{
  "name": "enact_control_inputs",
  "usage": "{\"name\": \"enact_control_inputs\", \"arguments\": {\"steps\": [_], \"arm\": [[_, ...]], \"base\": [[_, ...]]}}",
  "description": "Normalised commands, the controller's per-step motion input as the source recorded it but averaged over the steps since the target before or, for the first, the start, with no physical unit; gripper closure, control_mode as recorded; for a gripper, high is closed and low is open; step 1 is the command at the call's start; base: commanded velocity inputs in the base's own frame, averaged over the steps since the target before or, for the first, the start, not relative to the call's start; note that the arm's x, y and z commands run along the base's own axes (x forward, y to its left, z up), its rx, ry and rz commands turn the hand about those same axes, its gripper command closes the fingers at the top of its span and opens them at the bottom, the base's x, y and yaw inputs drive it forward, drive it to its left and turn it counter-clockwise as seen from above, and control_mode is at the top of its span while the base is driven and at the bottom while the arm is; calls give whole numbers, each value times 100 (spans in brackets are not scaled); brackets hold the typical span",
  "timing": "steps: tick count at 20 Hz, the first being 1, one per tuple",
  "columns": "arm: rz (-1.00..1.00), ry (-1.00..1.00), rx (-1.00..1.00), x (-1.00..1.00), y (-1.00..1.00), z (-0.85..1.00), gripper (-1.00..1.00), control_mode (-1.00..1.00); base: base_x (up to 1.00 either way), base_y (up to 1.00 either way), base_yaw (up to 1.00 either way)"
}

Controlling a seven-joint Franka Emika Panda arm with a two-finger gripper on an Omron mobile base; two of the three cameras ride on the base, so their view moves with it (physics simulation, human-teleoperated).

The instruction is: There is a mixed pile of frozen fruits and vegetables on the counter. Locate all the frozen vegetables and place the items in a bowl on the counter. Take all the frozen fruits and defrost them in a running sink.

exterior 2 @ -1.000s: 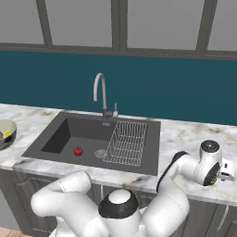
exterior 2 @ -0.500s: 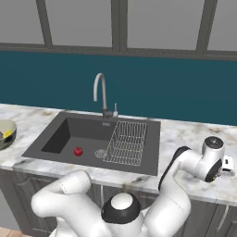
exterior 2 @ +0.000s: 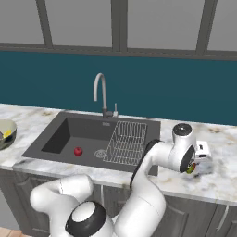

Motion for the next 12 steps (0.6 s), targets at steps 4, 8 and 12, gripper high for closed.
{"name": "enact_control_inputs", "arguments": {"steps": [4,8,12], "arm": [[19,0,-21,-1,100,72,100,-100],[19,0,-18,-3,100,46,100,-100],[20,0,-10,-8,100,22,100,-100]], "base": [[0,0,0],[0,0,0],[0,0,0]]}}
